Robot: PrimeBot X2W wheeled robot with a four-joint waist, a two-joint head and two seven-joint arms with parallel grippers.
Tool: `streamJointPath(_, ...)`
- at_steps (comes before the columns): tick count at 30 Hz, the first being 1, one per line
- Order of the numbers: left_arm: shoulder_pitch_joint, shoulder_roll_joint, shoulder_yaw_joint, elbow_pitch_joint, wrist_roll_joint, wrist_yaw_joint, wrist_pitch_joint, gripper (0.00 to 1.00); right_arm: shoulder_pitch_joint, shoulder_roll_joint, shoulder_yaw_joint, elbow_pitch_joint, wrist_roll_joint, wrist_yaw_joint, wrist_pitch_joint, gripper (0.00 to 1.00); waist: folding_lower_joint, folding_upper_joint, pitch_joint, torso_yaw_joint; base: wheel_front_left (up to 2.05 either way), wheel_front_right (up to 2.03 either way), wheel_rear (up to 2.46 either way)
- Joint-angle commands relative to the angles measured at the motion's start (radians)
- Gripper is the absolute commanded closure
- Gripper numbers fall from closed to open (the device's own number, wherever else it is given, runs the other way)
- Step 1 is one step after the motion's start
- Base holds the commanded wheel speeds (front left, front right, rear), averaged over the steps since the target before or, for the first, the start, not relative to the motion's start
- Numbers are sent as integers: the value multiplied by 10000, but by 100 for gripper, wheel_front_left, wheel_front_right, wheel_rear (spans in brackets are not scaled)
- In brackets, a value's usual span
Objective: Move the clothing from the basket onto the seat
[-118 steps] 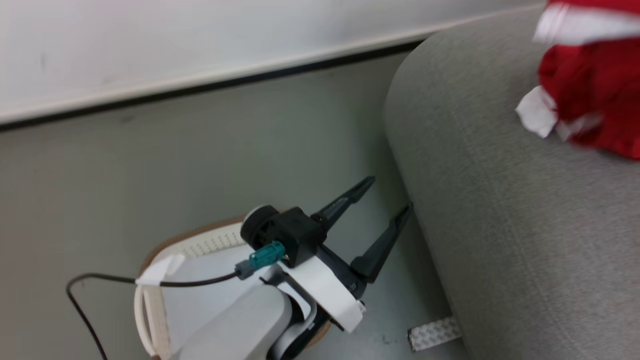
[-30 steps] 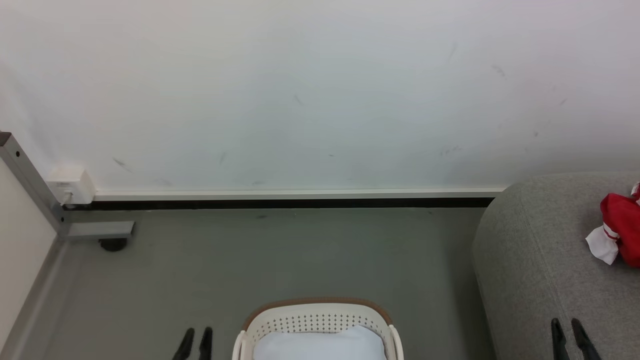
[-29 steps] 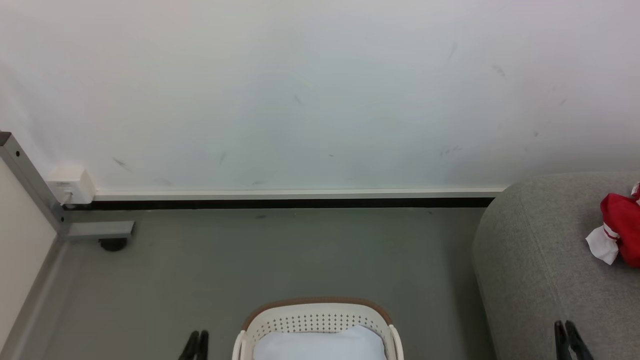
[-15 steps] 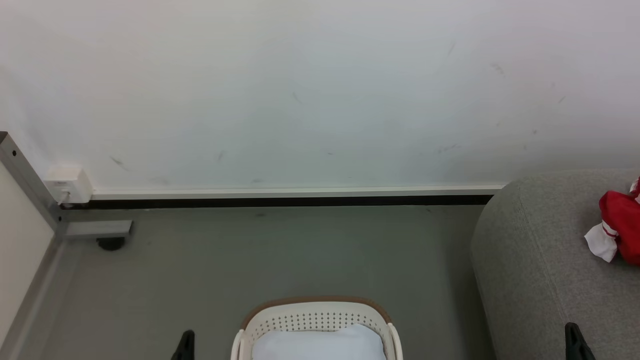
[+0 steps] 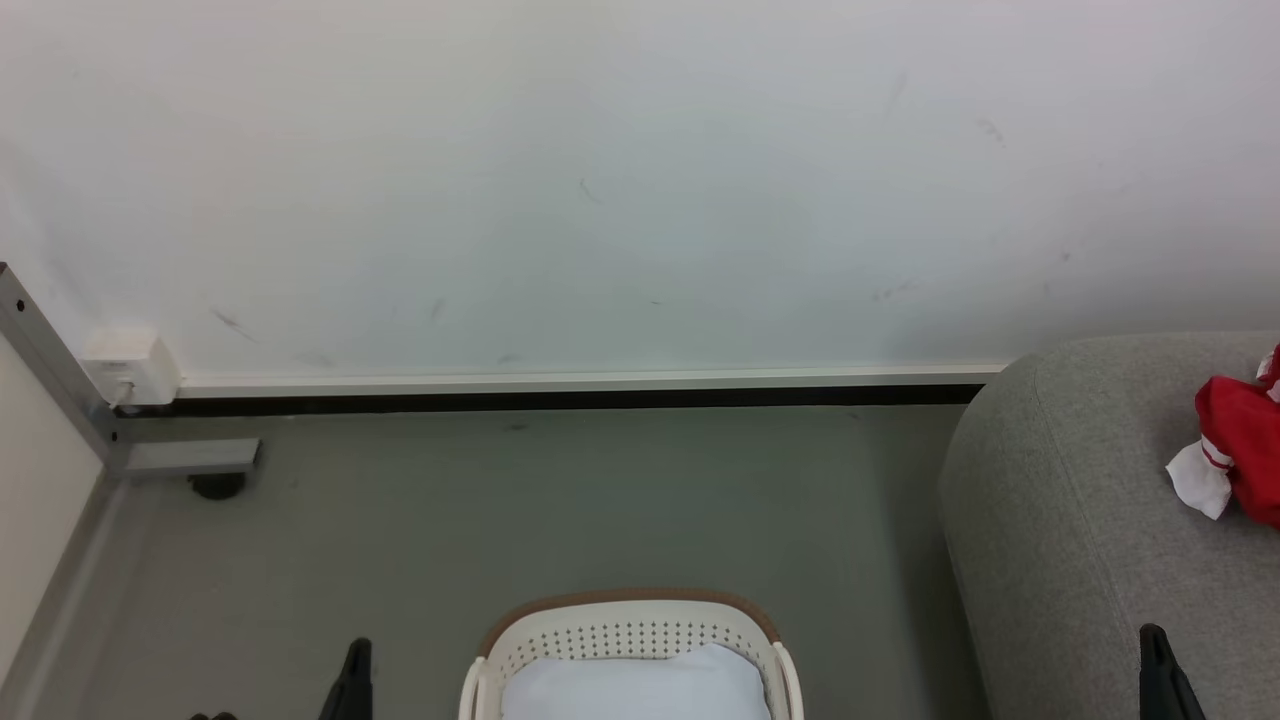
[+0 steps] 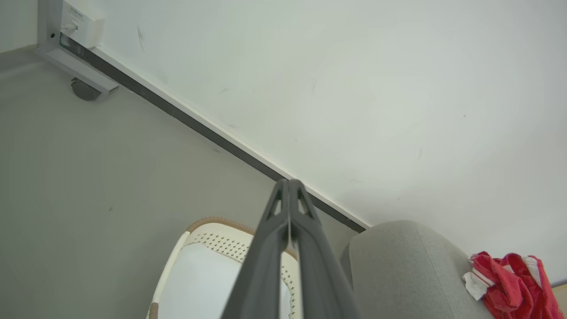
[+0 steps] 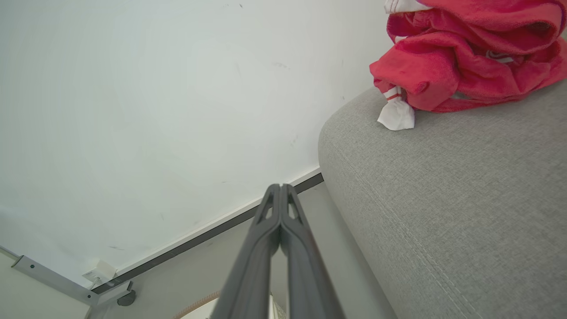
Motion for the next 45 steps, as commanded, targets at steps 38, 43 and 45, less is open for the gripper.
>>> streamJointPath(38, -924, 6, 688, -132, -4643, -128, 1292, 100, -978, -147, -91, -176, 4974, -13, 1303, 100, 0, -1, 167, -144, 0, 0, 0)
streamJointPath(43, -986, 2, 758, -133, -5122, -128, 1422, 100, -1028, -150, -98, -176, 5493, -14, 1426, 100, 0, -1, 189, -162, 0, 0, 0)
streamJointPath(45, -1022, 1, 785, -133, -5309, -132, 1486, 100, -1059, -152, -100, -177, 5684, -14, 1484, 100, 0, -1, 197, -170, 0, 0, 0)
